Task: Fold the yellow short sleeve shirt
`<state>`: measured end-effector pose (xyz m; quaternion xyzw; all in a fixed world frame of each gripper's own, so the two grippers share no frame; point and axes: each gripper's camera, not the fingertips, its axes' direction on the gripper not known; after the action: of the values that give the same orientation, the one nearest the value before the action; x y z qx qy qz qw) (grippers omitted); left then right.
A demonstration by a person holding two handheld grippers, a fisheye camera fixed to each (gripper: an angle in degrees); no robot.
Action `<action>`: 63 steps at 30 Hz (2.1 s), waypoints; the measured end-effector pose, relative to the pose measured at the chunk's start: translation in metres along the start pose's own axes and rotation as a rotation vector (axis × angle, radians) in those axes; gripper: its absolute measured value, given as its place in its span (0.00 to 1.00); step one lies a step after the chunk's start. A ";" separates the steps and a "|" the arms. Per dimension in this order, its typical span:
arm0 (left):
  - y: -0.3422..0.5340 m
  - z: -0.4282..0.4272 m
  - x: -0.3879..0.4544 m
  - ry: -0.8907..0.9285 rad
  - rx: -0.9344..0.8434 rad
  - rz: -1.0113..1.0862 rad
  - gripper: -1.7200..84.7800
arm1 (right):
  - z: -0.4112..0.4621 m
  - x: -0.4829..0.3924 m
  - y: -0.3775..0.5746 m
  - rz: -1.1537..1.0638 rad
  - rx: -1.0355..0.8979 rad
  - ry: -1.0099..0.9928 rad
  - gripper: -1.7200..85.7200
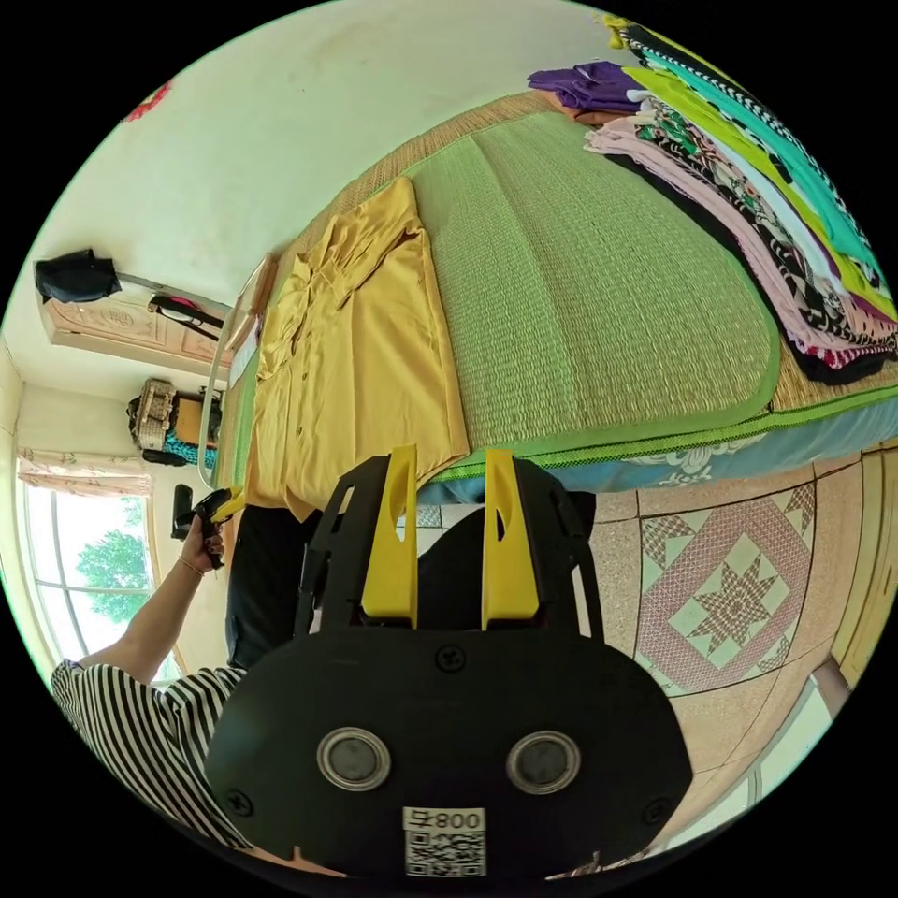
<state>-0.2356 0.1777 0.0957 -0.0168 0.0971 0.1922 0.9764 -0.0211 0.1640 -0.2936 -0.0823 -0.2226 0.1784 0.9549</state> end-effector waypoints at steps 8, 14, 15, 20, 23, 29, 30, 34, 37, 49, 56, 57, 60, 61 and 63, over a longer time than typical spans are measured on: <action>0.000 0.014 0.010 -0.012 -0.039 0.002 0.13 | 0.021 -0.052 -0.035 -0.052 -0.081 0.164 0.13; 0.006 0.025 0.014 0.005 -0.038 0.001 0.09 | 0.012 -0.080 -0.042 -0.055 -0.069 0.222 0.11; 0.008 0.026 0.013 0.010 -0.034 -0.007 0.08 | 0.010 -0.085 -0.042 -0.060 -0.063 0.231 0.11; 0.019 0.023 0.016 0.016 -0.029 -0.010 0.08 | 0.001 -0.100 -0.047 -0.070 -0.058 0.230 0.11; 0.025 0.020 0.020 0.012 -0.019 -0.004 0.10 | -0.003 -0.110 -0.051 -0.081 -0.064 0.233 0.12; 0.033 0.021 0.031 -0.069 -0.025 0.006 0.09 | -0.011 -0.124 -0.059 -0.079 -0.071 0.235 0.12; 0.035 0.022 0.033 -0.092 -0.027 -0.002 0.07 | -0.011 -0.127 -0.061 -0.081 -0.074 0.250 0.12; 0.042 0.022 0.034 -0.119 -0.027 -0.013 0.04 | -0.011 -0.137 -0.065 -0.094 -0.082 0.326 0.09; 0.050 0.019 0.034 -0.100 -0.013 -0.015 0.03 | -0.013 -0.140 -0.067 -0.097 -0.081 0.351 0.06; 0.084 0.009 0.022 0.000 0.037 -0.034 0.03 | -0.025 -0.119 -0.070 -0.054 -0.094 0.182 0.09; 0.088 0.011 0.022 -0.019 0.026 -0.016 0.03 | -0.044 -0.083 -0.072 0.047 -0.039 0.020 0.12; 0.089 0.011 0.021 -0.020 0.024 -0.016 0.03 | -0.048 -0.075 -0.071 0.074 -0.017 -0.009 0.12; 0.091 0.012 0.017 -0.017 0.022 -0.017 0.03 | -0.052 -0.062 -0.067 0.113 0.014 -0.049 0.12; 0.093 0.012 0.015 -0.016 0.022 -0.018 0.03 | -0.051 -0.062 -0.067 0.112 0.013 -0.041 0.12; 0.094 0.013 0.013 -0.011 0.022 -0.019 0.03 | -0.034 -0.069 -0.071 0.080 -0.052 0.016 0.13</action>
<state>-0.2573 0.2704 0.1063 -0.0060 0.0935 0.1821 0.9788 -0.0422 0.0697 -0.3345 -0.1172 -0.2163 0.2098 0.9463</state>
